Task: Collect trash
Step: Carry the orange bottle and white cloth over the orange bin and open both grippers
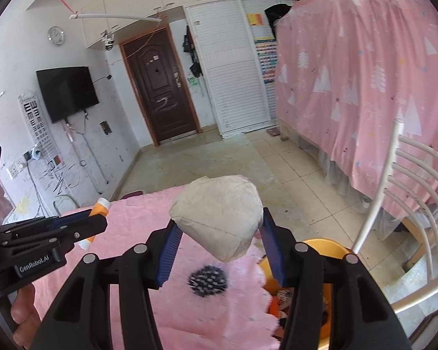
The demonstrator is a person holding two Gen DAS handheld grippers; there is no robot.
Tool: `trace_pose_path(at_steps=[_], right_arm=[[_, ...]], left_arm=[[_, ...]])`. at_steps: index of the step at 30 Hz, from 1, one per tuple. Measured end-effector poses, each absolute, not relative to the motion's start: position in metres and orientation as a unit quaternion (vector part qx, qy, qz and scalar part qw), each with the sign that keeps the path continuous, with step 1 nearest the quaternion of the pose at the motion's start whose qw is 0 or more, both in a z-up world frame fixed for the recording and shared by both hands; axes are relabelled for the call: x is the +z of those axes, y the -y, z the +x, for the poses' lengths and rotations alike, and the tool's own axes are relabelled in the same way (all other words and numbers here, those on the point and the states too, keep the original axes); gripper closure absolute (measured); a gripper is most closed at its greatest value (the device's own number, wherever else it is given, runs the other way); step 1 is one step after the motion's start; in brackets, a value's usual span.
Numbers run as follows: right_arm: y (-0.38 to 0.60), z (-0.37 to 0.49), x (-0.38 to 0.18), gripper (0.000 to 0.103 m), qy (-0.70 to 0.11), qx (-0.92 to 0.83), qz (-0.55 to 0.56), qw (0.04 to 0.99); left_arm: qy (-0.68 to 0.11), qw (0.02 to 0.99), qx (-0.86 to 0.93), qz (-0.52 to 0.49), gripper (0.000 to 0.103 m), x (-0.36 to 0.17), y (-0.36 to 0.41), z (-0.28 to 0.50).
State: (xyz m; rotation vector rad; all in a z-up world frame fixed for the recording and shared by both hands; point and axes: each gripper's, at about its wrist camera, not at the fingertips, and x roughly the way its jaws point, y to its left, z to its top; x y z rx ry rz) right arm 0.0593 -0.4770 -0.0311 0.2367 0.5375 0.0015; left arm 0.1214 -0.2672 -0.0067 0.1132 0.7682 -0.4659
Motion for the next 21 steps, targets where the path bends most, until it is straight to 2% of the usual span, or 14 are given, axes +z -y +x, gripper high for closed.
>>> trace_pose_path(at_steps=[21], right_arm=[[0.576, 0.032, -0.075, 0.060, -0.270, -0.091, 0.170, 0.943]], left_arm=[[-0.396, 0.844, -0.352, 0.082, 0.087, -0.037, 0.402, 0.123]])
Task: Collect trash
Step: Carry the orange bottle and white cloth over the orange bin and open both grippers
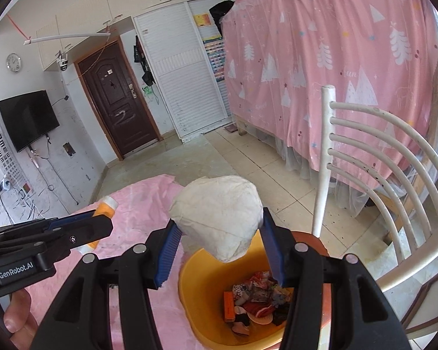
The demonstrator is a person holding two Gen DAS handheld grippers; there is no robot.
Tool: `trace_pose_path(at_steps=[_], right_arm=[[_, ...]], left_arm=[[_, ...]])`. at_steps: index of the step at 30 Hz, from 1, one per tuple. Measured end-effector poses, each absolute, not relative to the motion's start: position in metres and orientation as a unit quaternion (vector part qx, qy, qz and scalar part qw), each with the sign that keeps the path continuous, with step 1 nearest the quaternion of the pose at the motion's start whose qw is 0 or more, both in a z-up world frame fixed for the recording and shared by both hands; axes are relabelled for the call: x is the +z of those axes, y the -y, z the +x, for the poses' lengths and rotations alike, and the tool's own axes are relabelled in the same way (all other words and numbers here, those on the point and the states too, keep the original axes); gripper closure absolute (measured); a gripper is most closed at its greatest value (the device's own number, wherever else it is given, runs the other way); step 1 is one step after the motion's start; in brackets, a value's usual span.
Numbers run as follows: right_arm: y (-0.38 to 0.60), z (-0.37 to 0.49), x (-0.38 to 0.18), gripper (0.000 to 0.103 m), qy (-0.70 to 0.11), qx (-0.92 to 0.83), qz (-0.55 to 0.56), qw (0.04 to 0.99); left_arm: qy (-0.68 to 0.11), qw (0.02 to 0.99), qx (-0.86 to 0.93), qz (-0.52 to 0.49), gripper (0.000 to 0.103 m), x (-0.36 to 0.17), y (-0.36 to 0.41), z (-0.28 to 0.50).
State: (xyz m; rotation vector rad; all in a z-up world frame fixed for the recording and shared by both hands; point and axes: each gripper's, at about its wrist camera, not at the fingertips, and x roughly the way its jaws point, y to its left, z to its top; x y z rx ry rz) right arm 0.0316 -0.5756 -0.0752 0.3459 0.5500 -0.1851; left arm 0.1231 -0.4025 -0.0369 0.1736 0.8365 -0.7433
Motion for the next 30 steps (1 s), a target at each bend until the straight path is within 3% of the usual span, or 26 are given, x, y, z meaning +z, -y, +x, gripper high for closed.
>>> trace_pose_path(at_steps=[7, 10, 16, 20, 30], right_arm=[[0.590, 0.033, -0.085, 0.060, -0.280, -0.100, 0.178, 0.938], [0.593, 0.036, -0.089, 0.060, -0.285, -0.101, 0.180, 0.936], [0.593, 0.041, -0.093, 0.057, -0.295, -0.100, 0.185, 0.932], [0.591, 0.044, -0.092, 0.049, -0.296, -0.100, 0.184, 0.932], [0.566, 0.049, -0.082, 0.047, -0.294, -0.086, 0.166, 0.937]], left_arm=[[-0.409, 0.832, -0.362, 0.091, 0.085, -0.048, 0.418, 0.127], [-0.411, 0.832, -0.362, 0.089, 0.071, -0.049, 0.417, 0.130], [-0.416, 0.835, -0.350, 0.082, 0.070, -0.050, 0.407, 0.134], [-0.415, 0.839, -0.344, 0.076, 0.070, -0.048, 0.396, 0.134], [-0.398, 0.853, -0.331, 0.061, 0.070, -0.034, 0.362, 0.130]])
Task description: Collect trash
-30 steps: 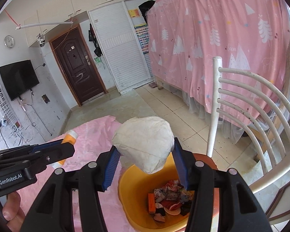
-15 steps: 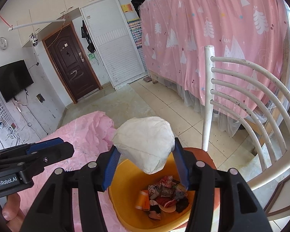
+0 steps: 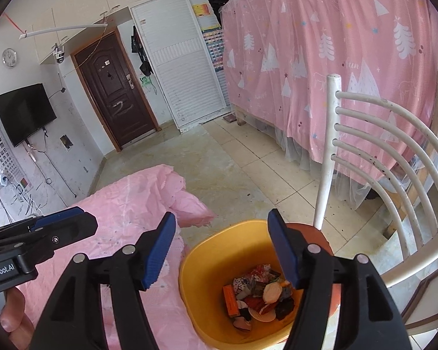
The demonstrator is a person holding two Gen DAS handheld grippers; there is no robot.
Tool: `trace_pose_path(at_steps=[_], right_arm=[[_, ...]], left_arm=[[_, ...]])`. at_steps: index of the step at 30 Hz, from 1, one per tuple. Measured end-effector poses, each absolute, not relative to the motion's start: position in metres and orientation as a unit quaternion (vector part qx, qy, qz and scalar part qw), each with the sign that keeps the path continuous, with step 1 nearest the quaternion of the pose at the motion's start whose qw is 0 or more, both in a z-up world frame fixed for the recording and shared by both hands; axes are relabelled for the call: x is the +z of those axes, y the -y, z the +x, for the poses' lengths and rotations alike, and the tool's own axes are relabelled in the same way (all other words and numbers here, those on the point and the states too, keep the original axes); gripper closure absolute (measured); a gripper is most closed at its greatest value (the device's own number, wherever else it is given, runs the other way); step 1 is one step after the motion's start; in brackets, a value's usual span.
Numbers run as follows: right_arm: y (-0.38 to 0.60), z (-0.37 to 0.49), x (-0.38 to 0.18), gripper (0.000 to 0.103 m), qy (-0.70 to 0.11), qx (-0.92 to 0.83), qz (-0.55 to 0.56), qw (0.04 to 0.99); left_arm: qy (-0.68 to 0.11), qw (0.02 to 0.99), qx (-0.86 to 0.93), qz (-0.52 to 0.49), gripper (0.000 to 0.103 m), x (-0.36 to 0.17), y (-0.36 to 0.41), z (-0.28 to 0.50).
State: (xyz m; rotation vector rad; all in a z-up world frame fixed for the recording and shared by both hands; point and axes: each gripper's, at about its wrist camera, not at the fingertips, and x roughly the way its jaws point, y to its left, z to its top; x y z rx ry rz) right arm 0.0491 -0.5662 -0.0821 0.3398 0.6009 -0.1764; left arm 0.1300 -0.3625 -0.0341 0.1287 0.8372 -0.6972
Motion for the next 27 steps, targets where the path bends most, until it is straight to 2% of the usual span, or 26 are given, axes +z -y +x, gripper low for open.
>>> trace_pose_path(at_steps=[5, 7, 10, 15, 19, 22, 27], right_arm=[[0.549, 0.054, -0.073, 0.047, -0.293, -0.077, 0.152, 0.941], [0.541, 0.055, -0.069, 0.047, -0.291, -0.071, 0.146, 0.943], [0.526, 0.057, -0.064, 0.046, -0.289, -0.057, 0.138, 0.946], [0.496, 0.061, -0.053, 0.041, -0.285, -0.026, 0.123, 0.950], [0.476, 0.061, -0.045, 0.030, -0.277, 0.003, 0.123, 0.953], [0.459, 0.062, -0.040, 0.027, -0.273, 0.026, 0.123, 0.954], [0.431, 0.067, -0.034, 0.020, -0.275, 0.054, 0.120, 0.952]], left_arm=[[-0.391, 0.861, -0.321, 0.050, 0.068, -0.030, 0.340, 0.128], [-0.387, 0.866, -0.312, 0.045, 0.055, -0.027, 0.328, 0.127], [-0.375, 0.878, -0.296, 0.039, 0.045, -0.023, 0.309, 0.126], [-0.362, 0.892, -0.269, 0.022, 0.032, -0.019, 0.277, 0.125], [-0.354, 0.903, -0.243, 0.006, 0.023, -0.017, 0.247, 0.125], [-0.347, 0.910, -0.228, -0.006, 0.019, -0.015, 0.224, 0.124], [-0.339, 0.921, -0.193, -0.019, 0.019, -0.016, 0.192, 0.120]])
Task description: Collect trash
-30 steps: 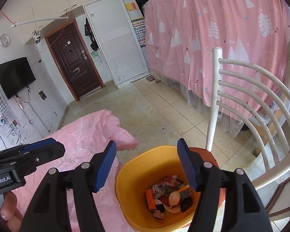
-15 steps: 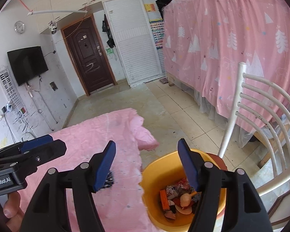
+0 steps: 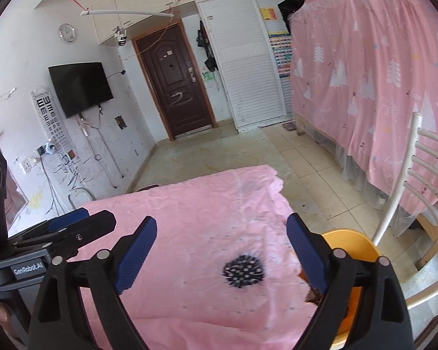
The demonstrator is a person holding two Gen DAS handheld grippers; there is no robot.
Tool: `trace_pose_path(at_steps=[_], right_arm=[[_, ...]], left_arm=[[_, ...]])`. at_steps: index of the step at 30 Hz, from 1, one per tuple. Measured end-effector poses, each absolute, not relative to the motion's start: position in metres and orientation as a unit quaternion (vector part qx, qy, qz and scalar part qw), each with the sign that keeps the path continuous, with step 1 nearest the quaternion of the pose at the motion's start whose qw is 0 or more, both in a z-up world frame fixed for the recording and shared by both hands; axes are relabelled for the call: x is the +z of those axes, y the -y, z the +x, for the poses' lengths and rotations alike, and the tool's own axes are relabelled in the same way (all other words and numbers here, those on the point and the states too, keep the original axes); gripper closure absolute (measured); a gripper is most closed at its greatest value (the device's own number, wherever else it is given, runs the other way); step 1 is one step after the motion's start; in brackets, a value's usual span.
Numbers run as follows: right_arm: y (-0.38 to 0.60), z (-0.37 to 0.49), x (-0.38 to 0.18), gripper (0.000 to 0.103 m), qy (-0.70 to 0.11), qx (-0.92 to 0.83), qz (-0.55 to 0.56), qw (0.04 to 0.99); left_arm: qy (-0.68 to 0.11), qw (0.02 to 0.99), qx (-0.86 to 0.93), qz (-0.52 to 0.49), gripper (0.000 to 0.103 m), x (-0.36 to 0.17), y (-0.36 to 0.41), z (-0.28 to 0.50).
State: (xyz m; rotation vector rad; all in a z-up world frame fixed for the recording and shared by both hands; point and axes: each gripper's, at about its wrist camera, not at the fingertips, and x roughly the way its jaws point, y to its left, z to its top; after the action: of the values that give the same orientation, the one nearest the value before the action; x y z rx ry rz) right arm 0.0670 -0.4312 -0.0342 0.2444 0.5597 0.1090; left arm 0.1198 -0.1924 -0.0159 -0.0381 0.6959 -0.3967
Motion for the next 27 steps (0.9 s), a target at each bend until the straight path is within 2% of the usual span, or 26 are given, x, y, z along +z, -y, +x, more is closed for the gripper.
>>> trace_pose_path(at_steps=[8, 27], right_arm=[[0.386, 0.075, -0.027, 0.016, -0.275, 0.080, 0.098, 0.953], [0.311, 0.086, -0.028, 0.015, -0.285, 0.144, 0.070, 0.945]], left_arm=[[-0.324, 0.935, -0.135, -0.041, 0.018, -0.013, 0.136, 0.112], [-0.321, 0.945, -0.040, -0.044, 0.018, -0.019, 0.052, 0.095]])
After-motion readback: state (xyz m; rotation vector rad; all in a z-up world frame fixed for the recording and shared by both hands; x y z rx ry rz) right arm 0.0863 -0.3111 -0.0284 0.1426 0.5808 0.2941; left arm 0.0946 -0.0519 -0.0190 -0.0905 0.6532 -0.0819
